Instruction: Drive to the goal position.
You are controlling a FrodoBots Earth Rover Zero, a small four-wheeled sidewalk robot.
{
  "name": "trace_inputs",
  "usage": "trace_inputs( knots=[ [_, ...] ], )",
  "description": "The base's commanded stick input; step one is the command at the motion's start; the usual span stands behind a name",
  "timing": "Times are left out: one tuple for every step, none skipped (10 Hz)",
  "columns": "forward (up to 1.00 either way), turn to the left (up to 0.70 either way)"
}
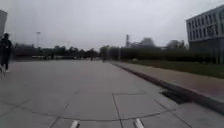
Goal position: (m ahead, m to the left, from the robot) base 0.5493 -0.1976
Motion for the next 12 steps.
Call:
trace_inputs(
  knots=[
    [0.77,-0.04],
    [0.77,-0.04],
    [0.77,-0.04],
    [0.77,-0.04],
    [0.77,-0.04],
    [0.77,-0.04],
    [0.75,-0.04],
    [0.66,-0.03],
    [0.57,-0.03],
    [0.49,-0.03],
    [0.4,-0.02],
    [0.31,-0.02]
  ],
)
